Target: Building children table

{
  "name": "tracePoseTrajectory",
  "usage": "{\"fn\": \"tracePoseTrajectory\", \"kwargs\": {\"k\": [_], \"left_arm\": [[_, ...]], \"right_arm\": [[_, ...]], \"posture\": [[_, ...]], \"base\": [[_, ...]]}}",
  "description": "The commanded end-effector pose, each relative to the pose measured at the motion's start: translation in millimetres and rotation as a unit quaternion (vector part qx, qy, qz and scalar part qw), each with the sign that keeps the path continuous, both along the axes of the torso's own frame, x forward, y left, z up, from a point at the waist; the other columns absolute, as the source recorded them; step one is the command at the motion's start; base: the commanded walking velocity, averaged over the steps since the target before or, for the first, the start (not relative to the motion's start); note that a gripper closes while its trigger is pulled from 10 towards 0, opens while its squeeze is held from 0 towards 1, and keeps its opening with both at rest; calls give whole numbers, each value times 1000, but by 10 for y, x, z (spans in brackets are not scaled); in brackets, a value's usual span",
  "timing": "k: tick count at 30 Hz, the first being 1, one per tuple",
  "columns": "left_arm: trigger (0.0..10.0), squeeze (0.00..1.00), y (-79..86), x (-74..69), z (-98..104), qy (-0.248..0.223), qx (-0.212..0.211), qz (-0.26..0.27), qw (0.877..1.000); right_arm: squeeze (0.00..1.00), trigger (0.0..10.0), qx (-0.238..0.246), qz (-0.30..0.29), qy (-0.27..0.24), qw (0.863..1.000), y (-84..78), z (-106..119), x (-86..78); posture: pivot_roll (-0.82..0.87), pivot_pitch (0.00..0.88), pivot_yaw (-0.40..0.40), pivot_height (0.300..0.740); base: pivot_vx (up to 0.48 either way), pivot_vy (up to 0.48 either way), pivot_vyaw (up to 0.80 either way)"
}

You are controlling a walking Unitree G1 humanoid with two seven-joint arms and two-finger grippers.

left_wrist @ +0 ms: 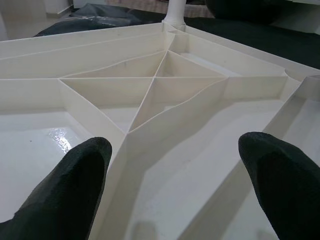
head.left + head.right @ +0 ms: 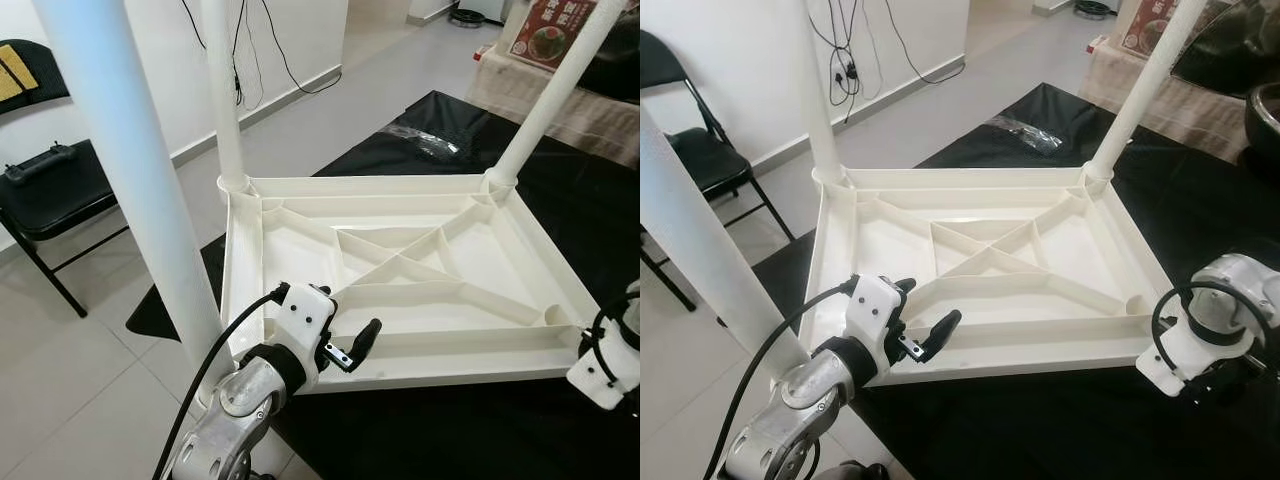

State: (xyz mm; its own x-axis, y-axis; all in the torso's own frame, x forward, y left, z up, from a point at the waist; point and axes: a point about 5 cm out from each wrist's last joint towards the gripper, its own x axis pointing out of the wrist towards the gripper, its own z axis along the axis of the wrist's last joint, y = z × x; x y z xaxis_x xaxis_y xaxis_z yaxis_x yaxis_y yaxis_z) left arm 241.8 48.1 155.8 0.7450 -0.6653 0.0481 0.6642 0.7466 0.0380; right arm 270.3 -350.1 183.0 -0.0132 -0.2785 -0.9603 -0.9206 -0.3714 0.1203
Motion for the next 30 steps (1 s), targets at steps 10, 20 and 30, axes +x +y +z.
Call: {"fn": "tracePoseTrajectory", "kwargs": {"k": [10,20,30], "left_arm": [[10000,0,621,314,274,-64,47,86,993],[10000,0,873,602,627,-131,96,73,984],[10000,0,468,504,585,-118,52,3,992]], "right_arm": [[0,10000,22,-112,67,991,-274,-33,-451],[0,10000,107,-122,55,985,-17,-59,-494],[0,10000,222,-154,-25,963,258,80,-345]], "posture": [[-3,195,-90,740],[-10,196,-81,740],[-11,199,-73,740]], "base": [[0,0,0],[0,0,0],[0,0,0]]}}
